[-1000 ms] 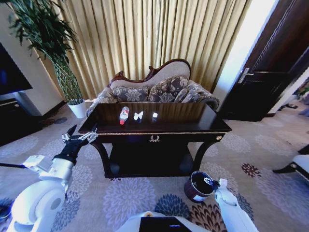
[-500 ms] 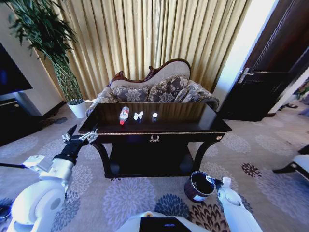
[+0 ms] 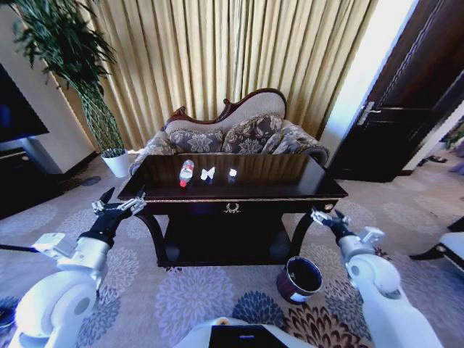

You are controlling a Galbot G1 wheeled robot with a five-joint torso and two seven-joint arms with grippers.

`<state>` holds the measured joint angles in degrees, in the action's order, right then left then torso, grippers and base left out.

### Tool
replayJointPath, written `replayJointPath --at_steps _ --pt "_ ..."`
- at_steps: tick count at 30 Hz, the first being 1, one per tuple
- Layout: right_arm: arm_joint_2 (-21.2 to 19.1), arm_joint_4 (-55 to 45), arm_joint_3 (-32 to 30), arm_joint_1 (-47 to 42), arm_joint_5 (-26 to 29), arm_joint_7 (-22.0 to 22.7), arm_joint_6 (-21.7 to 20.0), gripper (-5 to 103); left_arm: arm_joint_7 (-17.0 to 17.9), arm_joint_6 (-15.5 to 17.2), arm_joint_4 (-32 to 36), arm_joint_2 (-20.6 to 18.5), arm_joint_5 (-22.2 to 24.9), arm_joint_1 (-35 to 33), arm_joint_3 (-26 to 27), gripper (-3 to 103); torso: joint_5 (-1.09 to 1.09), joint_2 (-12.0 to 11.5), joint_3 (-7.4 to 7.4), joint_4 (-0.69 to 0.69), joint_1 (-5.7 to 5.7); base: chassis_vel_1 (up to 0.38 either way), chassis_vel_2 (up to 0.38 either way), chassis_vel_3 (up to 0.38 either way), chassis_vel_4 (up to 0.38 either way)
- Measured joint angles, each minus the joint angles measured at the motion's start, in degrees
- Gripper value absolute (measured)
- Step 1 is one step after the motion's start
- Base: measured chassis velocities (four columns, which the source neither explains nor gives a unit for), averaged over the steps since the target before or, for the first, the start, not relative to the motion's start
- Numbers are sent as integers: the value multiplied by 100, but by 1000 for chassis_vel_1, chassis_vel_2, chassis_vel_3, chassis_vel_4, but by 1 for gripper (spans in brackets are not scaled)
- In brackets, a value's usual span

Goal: Move to the front of the table and place the trash on the table into the trash bin.

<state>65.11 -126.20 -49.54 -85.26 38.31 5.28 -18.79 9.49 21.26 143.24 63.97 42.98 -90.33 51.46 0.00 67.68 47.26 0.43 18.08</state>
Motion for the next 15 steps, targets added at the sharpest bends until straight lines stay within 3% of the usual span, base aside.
replayJointPath --at_steps 4,15 --pt "-85 -639 -27 -136 -23 52 -56 100 4 1 0 -25 1 -6 31 100 0 0 0 0 0 0 0 0 0" --pt "-320 -996 -27 -305 -102 52 -236 100 5 10 0 -39 6 22 -4 100 0 0 0 0 0 0 0 0 0"
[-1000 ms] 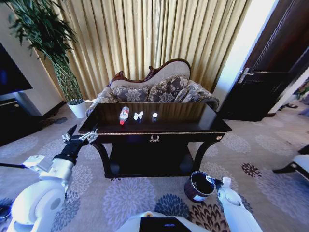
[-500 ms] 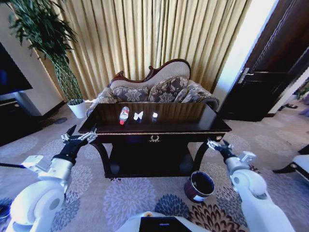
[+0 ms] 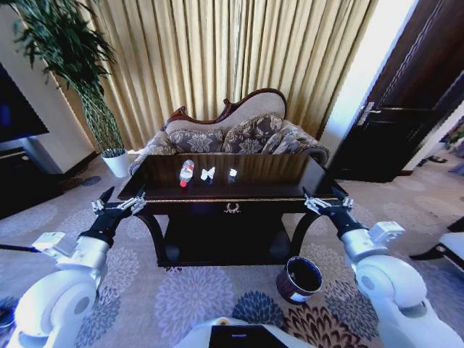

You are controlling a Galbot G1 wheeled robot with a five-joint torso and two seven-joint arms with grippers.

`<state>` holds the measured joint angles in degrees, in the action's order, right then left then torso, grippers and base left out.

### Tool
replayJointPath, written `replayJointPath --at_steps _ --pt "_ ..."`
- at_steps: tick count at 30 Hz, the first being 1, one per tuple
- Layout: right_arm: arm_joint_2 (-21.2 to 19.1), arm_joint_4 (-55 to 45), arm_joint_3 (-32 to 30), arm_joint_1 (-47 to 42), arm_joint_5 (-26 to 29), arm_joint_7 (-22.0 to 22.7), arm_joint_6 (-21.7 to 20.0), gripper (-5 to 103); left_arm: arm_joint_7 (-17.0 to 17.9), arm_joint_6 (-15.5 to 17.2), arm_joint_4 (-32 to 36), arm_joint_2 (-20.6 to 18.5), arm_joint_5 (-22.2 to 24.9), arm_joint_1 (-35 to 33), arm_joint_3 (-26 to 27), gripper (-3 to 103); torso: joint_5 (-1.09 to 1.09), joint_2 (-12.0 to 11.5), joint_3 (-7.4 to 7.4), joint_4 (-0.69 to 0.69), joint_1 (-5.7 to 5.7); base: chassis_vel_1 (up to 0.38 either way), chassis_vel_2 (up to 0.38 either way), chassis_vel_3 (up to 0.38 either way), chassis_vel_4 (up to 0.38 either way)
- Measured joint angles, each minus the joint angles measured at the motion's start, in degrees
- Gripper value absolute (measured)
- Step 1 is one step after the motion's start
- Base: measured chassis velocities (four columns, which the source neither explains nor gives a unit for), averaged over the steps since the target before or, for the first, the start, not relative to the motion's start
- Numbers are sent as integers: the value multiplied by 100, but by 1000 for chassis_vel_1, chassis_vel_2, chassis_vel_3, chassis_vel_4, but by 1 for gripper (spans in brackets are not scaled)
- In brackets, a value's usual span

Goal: Move to the front of the table and place the trash on the table into the trash bin.

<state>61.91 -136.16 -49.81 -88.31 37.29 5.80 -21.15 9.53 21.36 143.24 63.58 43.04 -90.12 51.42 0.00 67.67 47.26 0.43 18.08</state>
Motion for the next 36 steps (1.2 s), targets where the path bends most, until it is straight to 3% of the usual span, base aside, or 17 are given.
replayJointPath --at_steps 36 --pt "-76 57 168 80 18 -30 -190 100 -10 24 0 -6 -35 -6 -9 100 0 -1 1 0 1 -64 60 64 -58"
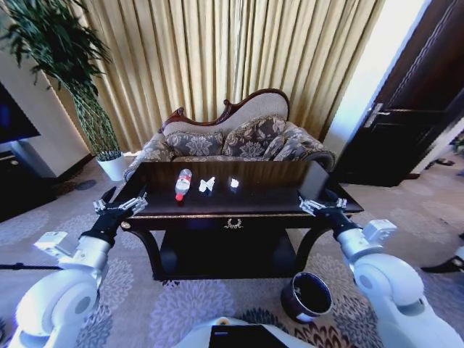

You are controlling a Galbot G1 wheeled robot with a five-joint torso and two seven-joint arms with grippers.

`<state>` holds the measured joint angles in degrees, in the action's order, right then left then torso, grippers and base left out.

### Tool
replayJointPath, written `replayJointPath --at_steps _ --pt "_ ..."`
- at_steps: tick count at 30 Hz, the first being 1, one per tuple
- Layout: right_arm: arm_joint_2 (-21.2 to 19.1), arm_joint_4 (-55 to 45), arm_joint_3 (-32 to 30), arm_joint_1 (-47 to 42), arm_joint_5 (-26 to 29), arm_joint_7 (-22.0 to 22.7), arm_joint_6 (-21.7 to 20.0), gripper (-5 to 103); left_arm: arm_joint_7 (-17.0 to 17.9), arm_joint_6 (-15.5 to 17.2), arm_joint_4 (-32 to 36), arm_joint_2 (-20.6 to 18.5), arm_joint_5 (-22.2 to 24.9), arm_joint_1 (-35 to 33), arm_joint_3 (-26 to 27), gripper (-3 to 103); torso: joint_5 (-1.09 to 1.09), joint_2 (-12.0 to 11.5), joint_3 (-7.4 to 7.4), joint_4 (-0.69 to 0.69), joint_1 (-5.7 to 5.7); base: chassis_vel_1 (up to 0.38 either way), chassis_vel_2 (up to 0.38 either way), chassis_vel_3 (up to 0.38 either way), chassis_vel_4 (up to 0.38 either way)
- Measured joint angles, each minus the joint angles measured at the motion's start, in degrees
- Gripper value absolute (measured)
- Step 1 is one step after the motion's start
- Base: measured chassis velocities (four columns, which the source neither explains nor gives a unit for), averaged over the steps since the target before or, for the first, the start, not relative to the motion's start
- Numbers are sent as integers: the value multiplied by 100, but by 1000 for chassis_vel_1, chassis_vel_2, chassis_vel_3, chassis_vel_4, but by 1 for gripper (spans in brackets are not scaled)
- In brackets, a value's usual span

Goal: Move to the front of the table and place the trash on the table into the trash bin.

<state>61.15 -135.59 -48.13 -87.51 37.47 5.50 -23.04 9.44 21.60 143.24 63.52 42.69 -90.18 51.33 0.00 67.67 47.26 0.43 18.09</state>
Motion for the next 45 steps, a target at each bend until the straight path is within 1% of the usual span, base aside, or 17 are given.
replayJointPath --at_steps 6,11,16,17,21,22,24,25,27,28,30,31,32,35,36,41,45 --pt "-1 -4 48 8 23 -1 -4 100 0 0 0 1 -9 -22 -2 100 0 0 0 0 0 -67 66 59 -69" --pt "-204 -6 186 20 302 114 15 100 1 0 0 -9 -7 -47 9 100 0 0 0 0 0 -5 11 8 -7" --pt "-828 161 347 433 1285 348 -337 100 2 1 -30 -31 77 -57 247 100 0 1 -1 0 -2 0 0 0 0" --pt "-828 161 347 433 1285 348 -337 100 2 1 -30 -31 77 -57 247 100 0 1 -1 0 -2 0 0 0 0" --pt "-1597 756 796 1076 1874 346 -368 100 -6 1 -49 -36 113 -95 335 100 -1 1 0 0 -1 0 0 0 0" --pt "-1597 756 796 1076 1874 346 -368 100 -6 1 -49 -36 113 -95 335 100 -1 1 0 0 -1 0 0 0 0" --pt "-1926 1050 1234 1547 1986 346 -369 100 -4 1 -52 -36 112 -87 294 100 1 1 0 0 -1 0 0 0 0" --pt "-1926 1050 1234 1547 1986 346 -369 100 -4 1 -52 -36 112 -87 294 100 1 1 0 0 -1 0 0 0 0" --pt "-2175 1315 2110 2328 2031 344 -384 100 -3 1 -45 -21 98 -83 231 100 1 1 0 1 -1 0 0 0 0" --pt "-2175 1315 2110 2328 2031 344 -384 100 -3 1 -45 -21 98 -83 231 100 1 1 0 1 -1 0 0 0 0" --pt "-2251 1544 2881 3104 2037 353 -402 100 0 1 -44 -3 66 -85 181 100 -1 1 0 -1 -1 0 0 0 0" --pt "-2253 1660 3190 3409 2041 365 -434 100 3 1 -45 -3 57 -84 164 100 -2 1 0 -2 -1 0 0 0 0" --pt "-2253 1660 3190 3409 2041 365 -434 100 3 1 -45 -3 57 -84 164 100 -2 1 0 -2 -1 0 0 0 0" --pt "-2105 2144 4217 4353 2147 486 -543 100 11 5 -53 -36 48 -65 137 100 1 0 0 1 -1 0 0 0 0" --pt "-2105 2144 4217 4353 2147 486 -543 100 11 5 -53 -36 48 -65 137 100 1 0 0 1 -1 0 0 0 0" --pt "-1813 2531 5099 5252 2259 516 -633 100 20 13 -57 -67 47 -102 144 100 -1 0 0 0 -1 0 0 0 0" --pt "-1685 2675 5316 5575 2260 554 -651 100 22 16 -57 -58 46 -104 133 100 -2 0 0 0 -1 0 0 0 0"
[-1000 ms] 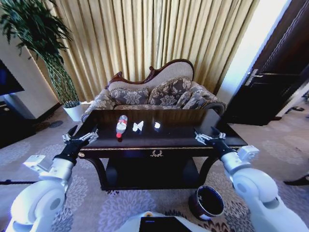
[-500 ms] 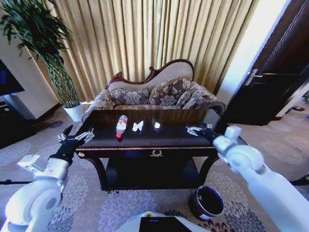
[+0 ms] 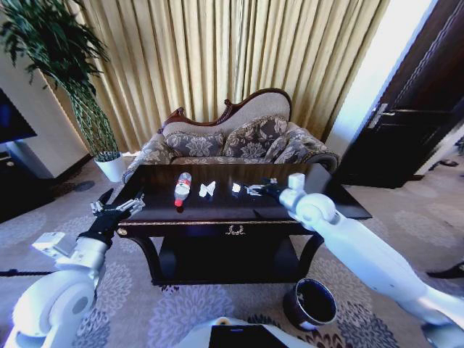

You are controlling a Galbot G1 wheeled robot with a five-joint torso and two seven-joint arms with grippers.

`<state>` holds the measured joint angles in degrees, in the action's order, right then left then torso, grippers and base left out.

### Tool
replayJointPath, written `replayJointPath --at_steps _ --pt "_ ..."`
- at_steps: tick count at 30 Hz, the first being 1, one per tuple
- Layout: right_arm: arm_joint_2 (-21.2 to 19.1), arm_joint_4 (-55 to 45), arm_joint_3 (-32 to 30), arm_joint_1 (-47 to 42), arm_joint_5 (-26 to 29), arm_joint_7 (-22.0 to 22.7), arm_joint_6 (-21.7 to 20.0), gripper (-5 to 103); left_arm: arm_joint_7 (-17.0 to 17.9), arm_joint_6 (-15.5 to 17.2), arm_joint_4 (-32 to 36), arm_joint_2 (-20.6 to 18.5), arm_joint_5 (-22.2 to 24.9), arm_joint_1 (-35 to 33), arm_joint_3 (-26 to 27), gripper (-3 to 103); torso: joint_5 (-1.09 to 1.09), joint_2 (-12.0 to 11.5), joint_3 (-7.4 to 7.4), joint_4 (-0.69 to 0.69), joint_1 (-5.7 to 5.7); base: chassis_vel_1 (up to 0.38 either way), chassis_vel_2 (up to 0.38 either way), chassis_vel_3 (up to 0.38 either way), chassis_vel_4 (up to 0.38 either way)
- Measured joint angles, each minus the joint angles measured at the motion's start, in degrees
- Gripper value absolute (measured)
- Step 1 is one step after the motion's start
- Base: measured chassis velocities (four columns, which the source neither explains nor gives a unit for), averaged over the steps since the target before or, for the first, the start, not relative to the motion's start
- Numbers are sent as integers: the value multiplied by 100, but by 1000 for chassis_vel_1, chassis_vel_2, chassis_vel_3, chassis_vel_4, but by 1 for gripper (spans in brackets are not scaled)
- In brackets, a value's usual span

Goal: Move to the front of the table and place the trash on the table into the trash bin.

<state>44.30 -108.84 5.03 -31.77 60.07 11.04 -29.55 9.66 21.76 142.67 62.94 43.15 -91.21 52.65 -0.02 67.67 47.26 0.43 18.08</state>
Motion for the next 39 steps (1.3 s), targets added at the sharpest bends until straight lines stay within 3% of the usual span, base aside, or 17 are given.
replayJointPath --at_steps 10,17,28,37,39 --pt "432 745 748 713 -132 77 -219 100 61 99 38 10 -4 -18 69 100 2 0 0 0 0 0 0 0 0" --pt "802 1308 860 896 -287 278 -413 100 148 107 30 27 -4 -32 102 100 2 0 0 -1 1 0 0 0 0" --pt "800 1261 896 785 -215 298 -466 103 157 93 19 135 -58 -35 32 100 2 0 0 2 0 0 0 0 0" --pt "960 1428 909 731 -316 328 -486 88 158 82 35 203 -105 -51 -20 100 2 0 0 0 0 0 0 0 0" --pt "971 1438 910 726 -322 333 -497 91 157 80 35 203 -106 -50 -20 100 2 0 0 0 0 0 0 0 0"
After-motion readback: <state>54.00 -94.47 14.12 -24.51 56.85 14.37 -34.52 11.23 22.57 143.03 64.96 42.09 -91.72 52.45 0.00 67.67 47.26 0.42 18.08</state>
